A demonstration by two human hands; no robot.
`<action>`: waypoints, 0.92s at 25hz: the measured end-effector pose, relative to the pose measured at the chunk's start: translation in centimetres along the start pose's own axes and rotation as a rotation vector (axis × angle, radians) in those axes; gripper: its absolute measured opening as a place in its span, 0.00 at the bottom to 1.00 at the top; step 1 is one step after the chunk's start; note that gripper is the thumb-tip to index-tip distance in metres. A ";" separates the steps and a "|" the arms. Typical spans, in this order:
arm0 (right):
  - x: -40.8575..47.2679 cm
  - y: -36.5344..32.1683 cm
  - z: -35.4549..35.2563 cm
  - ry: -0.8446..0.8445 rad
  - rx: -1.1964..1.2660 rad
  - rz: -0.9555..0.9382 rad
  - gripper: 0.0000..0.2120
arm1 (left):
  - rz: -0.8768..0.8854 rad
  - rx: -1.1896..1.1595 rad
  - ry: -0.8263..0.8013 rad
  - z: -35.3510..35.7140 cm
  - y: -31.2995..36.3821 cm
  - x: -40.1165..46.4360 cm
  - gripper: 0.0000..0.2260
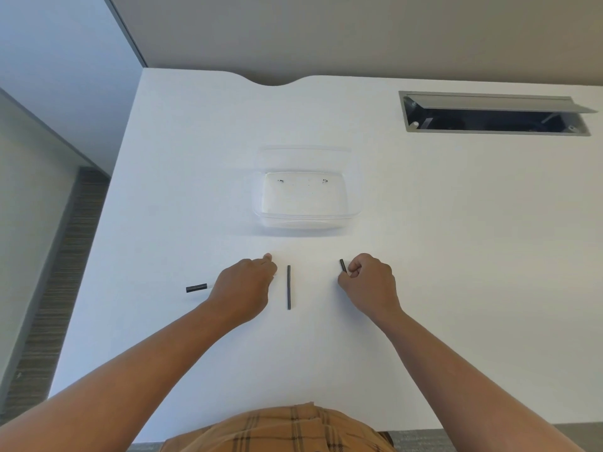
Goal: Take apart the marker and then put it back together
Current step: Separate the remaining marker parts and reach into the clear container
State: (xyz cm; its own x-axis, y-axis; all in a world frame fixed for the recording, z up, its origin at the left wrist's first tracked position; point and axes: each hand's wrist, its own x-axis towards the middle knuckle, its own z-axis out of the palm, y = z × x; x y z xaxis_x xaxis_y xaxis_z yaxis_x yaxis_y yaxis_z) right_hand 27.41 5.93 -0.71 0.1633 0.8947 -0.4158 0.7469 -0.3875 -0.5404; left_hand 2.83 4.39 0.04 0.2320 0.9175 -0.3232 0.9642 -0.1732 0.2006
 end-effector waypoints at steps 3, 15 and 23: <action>-0.2 0.0 0.0 0.003 -0.004 -0.006 0.05 | -0.003 -0.059 0.027 -0.3 -0.2 -0.1 0.09; -0.7 0.5 0.0 0.042 0.017 -0.091 0.06 | -0.346 -0.963 0.009 -3.1 0.9 0.3 0.06; -4.0 -1.9 -0.1 -0.239 0.370 -0.339 0.19 | -0.671 -1.823 -0.077 -4.1 3.3 1.3 0.06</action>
State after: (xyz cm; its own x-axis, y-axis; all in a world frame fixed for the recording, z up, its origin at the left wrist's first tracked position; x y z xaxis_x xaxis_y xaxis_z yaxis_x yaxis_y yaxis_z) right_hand 25.42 3.16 2.08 -0.2299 0.9243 -0.3047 0.4486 -0.1772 -0.8760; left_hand 5.76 6.44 4.07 -0.0059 0.6419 -0.7667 -0.3722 0.7102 0.5975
